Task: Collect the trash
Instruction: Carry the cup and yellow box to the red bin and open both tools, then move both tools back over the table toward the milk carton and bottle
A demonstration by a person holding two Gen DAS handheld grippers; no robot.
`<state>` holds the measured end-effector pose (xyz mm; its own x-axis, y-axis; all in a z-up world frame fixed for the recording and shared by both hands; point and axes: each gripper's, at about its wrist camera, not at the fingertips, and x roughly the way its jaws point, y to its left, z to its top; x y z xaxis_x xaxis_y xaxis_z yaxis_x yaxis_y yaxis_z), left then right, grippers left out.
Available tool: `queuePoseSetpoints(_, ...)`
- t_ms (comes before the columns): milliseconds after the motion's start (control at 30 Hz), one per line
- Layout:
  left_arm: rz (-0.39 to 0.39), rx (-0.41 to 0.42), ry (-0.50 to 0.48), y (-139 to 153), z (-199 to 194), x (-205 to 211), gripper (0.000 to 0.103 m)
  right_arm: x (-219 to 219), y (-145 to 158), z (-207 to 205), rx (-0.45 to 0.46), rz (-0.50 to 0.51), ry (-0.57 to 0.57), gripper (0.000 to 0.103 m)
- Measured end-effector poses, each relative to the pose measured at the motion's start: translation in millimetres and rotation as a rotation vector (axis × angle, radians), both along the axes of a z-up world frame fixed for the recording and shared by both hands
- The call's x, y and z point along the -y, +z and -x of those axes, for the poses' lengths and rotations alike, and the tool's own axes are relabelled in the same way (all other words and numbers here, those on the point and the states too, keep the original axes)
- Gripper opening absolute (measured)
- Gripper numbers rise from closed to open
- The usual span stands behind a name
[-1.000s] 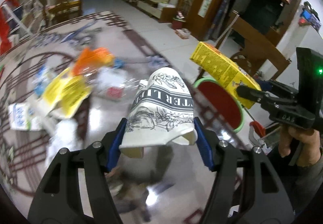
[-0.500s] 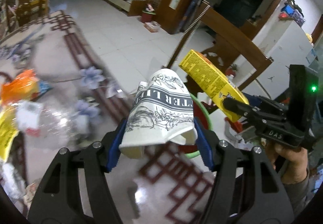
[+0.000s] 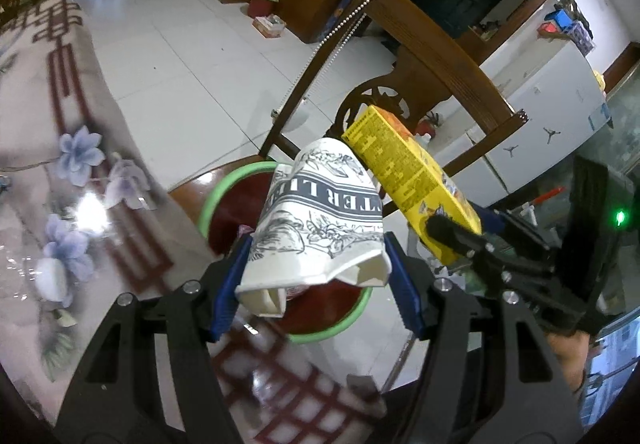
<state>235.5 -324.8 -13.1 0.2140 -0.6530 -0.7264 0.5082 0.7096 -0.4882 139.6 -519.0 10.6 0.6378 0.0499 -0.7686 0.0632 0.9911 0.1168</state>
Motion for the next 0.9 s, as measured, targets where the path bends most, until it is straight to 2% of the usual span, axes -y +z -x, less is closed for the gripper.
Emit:
queuePoseSetpoints(267, 0.025, -0.024, 0.0, 0, -8, 19, 0.067, -1, -10, -7, -0.04, 0.011, 0.015, 0.056)
queuePoseSetpoints(367, 0.037, -0.023, 0.042, 4, -12, 14, 0.079, -1, -8, -6, -0.035, 0.031, -0.008, 0.08)
queuePoseSetpoints(433, 0.045, -0.03, 0.063, 3, -13, 9, 0.09, 1, -6, -5, -0.024, 0.028, -0.016, 0.081)
queuePoseSetpoints(467, 0.042, -0.031, 0.072, 3, -14, 7, 0.096, 1, -6, -5, -0.023, 0.025, -0.018, 0.085)
queuePoseSetpoints(700, 0.017, -0.032, 0.116, 5, -14, -13, 0.097, -5, -6, -6, -0.028, 0.04, -0.012, 0.092)
queuePoseSetpoints(900, -0.012, 0.0, 0.153, 14, -3, -40, 0.098, -20, -3, -11, -0.023, 0.051, 0.019, 0.092)
